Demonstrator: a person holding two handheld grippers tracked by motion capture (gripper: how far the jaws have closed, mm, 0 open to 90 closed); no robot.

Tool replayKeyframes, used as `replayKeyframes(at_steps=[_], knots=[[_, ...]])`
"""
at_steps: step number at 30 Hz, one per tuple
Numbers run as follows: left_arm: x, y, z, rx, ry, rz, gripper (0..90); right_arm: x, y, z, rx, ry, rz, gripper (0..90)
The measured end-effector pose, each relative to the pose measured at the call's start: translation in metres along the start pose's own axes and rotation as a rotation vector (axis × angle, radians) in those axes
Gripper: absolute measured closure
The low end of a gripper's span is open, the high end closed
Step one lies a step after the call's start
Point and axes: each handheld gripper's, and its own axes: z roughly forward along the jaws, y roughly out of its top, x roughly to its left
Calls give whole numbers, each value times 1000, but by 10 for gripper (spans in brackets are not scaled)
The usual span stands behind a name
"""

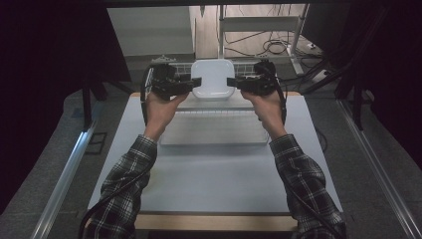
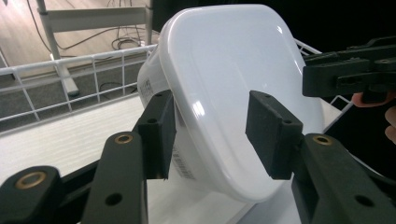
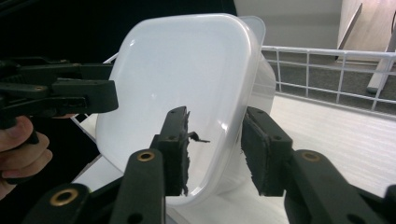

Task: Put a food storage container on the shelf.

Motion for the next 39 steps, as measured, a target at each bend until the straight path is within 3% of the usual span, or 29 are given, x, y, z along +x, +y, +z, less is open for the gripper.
replayKeyframes(at_steps=[7,11,14,21,23,29,32,36,39], knots=[[6,0,3,-7,-10,-31,513,-3,2,3,0,9,25,600],[7,1,6,12,16,-20,479,-2,3,5,-5,-28,13,557],[9,2,7,5,33,-18,467,-1,4,6,-3,-67,-14,579],[10,3,9,10,38,-22,443,-1,5,10,-15,-81,-24,575],[8,3,8,5,55,8,416,0,5,9,-20,-91,-32,563],[4,1,2,-1,21,44,299,3,1,-1,-49,-67,-61,459],[1,-2,-2,18,-26,61,226,3,-4,-8,-56,-42,-82,402],[-8,-11,-6,40,-14,124,129,4,-13,-16,-60,-19,-96,326],[-13,-18,-9,41,-45,135,106,5,-19,-20,-62,-11,-103,280]])
